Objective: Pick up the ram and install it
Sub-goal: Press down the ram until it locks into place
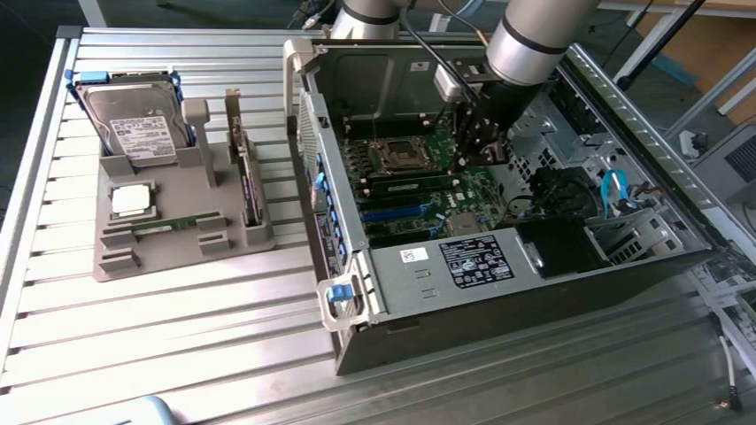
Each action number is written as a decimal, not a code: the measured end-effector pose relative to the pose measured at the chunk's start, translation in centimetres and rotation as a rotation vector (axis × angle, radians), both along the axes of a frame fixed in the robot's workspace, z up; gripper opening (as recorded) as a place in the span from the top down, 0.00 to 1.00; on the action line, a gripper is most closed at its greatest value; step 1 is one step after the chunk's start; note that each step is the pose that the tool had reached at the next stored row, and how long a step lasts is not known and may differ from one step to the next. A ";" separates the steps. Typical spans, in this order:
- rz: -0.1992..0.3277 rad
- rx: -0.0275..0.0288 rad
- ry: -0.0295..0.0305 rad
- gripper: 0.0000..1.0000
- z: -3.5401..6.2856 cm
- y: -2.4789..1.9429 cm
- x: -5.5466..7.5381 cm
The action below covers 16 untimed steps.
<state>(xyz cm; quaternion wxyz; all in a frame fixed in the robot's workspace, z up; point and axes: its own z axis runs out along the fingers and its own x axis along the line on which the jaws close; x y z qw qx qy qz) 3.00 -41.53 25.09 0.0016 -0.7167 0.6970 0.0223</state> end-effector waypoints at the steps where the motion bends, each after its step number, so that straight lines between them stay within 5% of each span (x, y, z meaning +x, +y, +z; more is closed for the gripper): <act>1: 0.000 -0.0002 -0.0001 0.89 0.00 0.00 0.0; 16: 0.000 0.0001 -0.0004 0.89 -0.73 0.33 0.0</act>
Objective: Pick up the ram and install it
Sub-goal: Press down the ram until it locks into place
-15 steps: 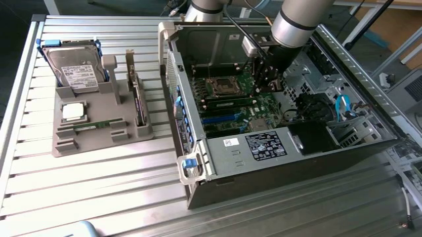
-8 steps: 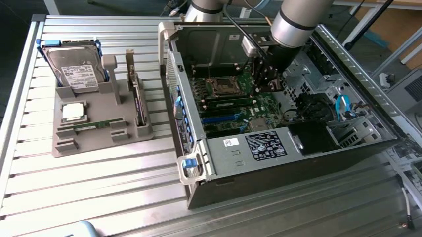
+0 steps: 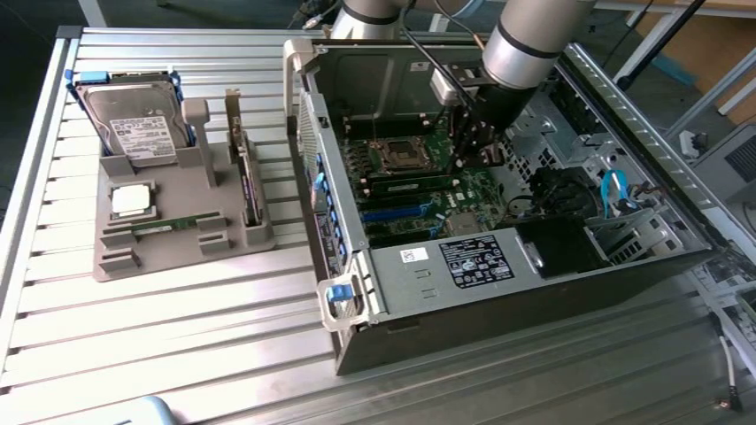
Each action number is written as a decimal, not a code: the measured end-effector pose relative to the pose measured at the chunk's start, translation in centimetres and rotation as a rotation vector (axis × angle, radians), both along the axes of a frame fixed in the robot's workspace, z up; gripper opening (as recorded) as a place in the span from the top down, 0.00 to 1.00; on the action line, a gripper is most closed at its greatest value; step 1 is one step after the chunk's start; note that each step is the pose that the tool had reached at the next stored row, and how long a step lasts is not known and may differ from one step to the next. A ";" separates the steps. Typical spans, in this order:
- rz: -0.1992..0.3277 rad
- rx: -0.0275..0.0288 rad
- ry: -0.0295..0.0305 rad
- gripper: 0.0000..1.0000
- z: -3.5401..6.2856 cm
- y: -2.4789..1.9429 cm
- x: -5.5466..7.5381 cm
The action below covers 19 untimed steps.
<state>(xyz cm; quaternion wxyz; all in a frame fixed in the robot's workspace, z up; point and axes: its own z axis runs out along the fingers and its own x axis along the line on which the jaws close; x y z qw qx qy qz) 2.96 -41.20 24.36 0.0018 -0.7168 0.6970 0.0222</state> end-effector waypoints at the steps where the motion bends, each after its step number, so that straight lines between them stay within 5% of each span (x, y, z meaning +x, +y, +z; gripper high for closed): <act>1: 0.000 -0.0001 0.0000 0.89 -0.05 0.00 0.0; 19: 0.000 -0.0001 -0.0006 0.89 -0.50 0.00 0.2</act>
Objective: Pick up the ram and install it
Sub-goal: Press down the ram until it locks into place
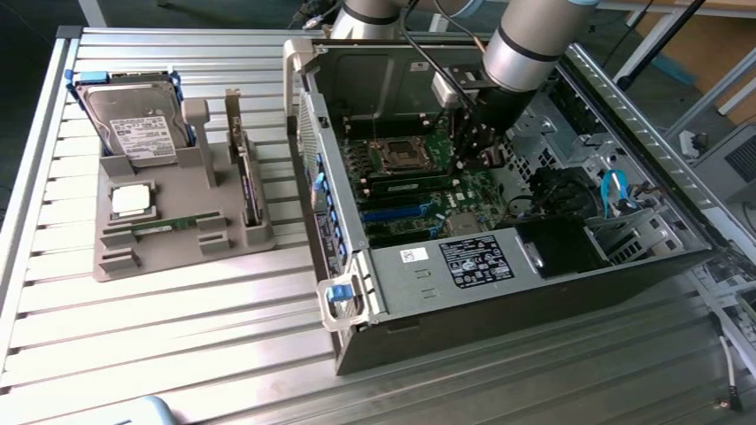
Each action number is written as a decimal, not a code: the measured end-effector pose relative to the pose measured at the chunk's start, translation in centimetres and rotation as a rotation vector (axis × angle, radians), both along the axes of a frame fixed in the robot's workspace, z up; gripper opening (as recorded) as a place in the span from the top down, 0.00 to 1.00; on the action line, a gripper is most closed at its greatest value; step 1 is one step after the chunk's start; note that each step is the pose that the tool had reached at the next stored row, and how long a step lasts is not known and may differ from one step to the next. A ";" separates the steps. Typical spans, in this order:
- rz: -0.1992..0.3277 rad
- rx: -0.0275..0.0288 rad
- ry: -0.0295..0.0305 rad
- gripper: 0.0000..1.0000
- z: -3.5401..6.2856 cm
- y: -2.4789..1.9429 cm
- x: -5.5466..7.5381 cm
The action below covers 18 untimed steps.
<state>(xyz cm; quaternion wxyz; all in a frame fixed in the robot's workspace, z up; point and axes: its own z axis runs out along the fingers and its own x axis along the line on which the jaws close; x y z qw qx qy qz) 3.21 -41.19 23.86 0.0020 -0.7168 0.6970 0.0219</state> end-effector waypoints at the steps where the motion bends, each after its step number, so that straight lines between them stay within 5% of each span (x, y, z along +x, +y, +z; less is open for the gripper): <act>1: 0.000 -0.0001 -0.0001 0.89 -0.02 0.00 0.0; 18: 0.000 -0.0001 -0.0012 0.89 -0.40 0.00 0.0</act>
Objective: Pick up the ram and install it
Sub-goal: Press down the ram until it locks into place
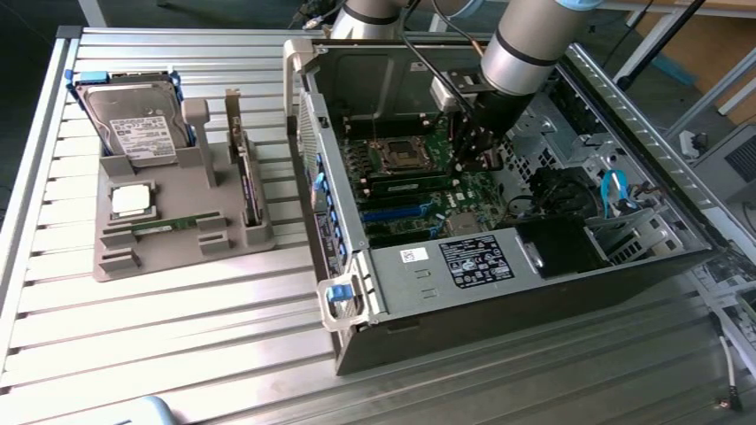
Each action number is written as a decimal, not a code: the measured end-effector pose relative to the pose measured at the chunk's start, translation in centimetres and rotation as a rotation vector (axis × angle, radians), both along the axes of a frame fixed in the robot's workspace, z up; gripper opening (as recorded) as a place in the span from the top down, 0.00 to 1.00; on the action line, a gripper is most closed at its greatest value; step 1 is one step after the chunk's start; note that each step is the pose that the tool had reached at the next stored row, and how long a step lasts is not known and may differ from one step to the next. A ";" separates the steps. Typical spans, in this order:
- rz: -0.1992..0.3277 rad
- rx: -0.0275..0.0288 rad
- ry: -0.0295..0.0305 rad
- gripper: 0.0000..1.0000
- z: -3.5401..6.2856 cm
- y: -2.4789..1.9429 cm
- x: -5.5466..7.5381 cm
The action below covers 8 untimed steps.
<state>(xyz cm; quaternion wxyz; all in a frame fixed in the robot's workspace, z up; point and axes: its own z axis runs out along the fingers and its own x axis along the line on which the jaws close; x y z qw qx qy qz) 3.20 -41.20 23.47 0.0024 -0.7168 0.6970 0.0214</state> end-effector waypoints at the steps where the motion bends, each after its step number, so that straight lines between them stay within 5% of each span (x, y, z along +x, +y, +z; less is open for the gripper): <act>1: 0.000 0.0002 -0.0001 0.89 -0.04 0.00 0.0; 8: 0.000 0.0001 -0.0004 0.89 -0.17 0.00 0.0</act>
